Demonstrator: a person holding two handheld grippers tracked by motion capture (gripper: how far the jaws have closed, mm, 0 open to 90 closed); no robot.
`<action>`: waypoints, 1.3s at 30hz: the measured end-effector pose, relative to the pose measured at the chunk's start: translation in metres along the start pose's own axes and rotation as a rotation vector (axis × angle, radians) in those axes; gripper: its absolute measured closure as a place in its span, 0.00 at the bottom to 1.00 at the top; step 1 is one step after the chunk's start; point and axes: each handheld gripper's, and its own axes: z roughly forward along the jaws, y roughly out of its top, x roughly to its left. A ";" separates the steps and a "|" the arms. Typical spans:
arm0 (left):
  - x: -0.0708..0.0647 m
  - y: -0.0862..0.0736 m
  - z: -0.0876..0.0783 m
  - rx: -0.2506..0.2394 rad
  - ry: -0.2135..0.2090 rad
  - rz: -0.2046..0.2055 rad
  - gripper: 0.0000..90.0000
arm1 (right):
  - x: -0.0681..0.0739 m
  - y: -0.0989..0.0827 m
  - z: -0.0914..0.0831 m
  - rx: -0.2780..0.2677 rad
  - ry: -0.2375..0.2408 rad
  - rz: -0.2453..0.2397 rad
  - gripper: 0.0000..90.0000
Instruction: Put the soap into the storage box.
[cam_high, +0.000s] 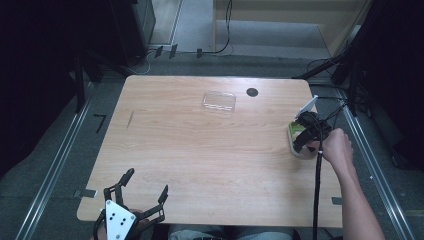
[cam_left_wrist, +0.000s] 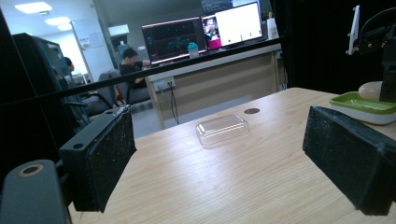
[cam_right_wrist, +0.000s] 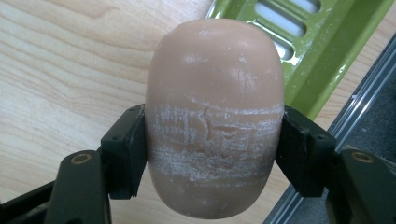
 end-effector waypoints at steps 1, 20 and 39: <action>0.000 0.000 0.000 0.000 0.000 0.000 0.11 | -0.001 0.001 -0.001 -0.002 0.005 0.006 0.37; 0.000 0.000 0.000 0.002 -0.001 0.003 0.11 | -0.016 0.013 0.000 -0.020 0.024 0.069 0.37; 0.000 0.000 0.001 0.003 -0.004 0.005 0.11 | -0.023 0.025 0.003 -0.039 0.040 0.112 0.37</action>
